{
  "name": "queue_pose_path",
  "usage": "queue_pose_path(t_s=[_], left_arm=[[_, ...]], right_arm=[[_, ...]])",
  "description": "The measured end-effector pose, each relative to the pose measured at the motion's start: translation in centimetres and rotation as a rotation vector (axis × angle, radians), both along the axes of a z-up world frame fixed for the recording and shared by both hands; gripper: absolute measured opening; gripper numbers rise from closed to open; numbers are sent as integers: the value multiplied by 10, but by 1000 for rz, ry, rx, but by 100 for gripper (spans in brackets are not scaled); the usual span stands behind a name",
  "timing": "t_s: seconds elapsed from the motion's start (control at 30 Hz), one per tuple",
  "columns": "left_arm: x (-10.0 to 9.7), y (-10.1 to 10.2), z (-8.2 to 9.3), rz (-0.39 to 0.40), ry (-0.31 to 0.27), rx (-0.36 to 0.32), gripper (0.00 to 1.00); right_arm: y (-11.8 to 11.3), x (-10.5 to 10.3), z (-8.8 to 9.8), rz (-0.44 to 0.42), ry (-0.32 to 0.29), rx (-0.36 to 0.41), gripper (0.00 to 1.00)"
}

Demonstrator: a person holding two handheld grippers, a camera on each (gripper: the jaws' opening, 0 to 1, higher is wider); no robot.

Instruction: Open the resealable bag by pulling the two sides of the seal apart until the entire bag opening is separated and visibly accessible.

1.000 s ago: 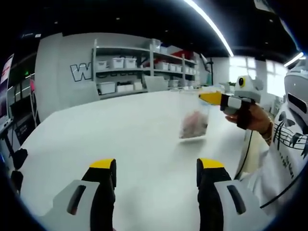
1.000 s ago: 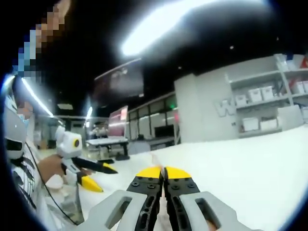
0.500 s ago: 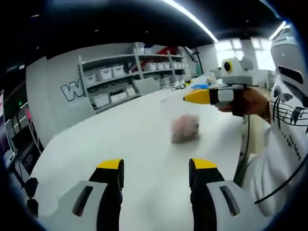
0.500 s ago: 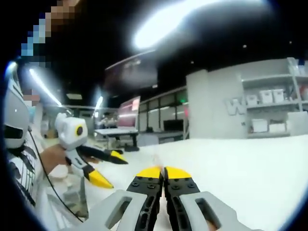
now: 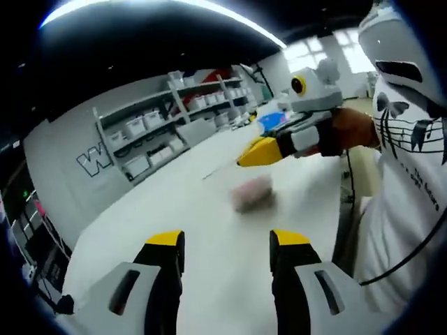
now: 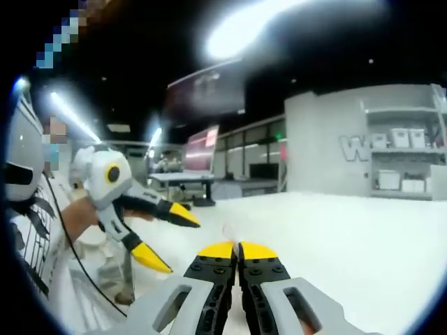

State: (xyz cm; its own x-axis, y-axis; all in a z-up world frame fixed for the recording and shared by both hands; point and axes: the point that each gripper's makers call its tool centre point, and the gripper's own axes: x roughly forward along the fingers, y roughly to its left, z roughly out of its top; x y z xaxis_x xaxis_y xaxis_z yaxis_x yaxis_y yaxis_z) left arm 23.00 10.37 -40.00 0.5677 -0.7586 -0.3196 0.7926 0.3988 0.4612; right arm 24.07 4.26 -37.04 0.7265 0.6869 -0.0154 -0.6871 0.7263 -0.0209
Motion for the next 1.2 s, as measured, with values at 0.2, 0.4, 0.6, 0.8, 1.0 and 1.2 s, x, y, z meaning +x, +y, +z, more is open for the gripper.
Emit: queue_pose_path(t_s=[0.2,0.4,0.6,0.8,1.0,1.2], left_arm=[[-7,-7,-12,-46,-24,80,44],[-6,-2,-11,-36,-17,76,44],[-5,-3,-4,-39,-43,54,42],[-6,-5,-1,-47,-91,51,37],[-2,1,7,-25,-122,31,33],[-8,-5,12,-73,-164,31,27]], right_arm=[[14,-3,-11,43,31,-22,0],[16,-5,-12,53,35,-29,0],[19,-5,-14,58,41,-33,0],[24,-6,-19,66,61,-35,0],[27,-7,-21,69,75,-32,0],[30,-8,-21,73,83,-32,0]])
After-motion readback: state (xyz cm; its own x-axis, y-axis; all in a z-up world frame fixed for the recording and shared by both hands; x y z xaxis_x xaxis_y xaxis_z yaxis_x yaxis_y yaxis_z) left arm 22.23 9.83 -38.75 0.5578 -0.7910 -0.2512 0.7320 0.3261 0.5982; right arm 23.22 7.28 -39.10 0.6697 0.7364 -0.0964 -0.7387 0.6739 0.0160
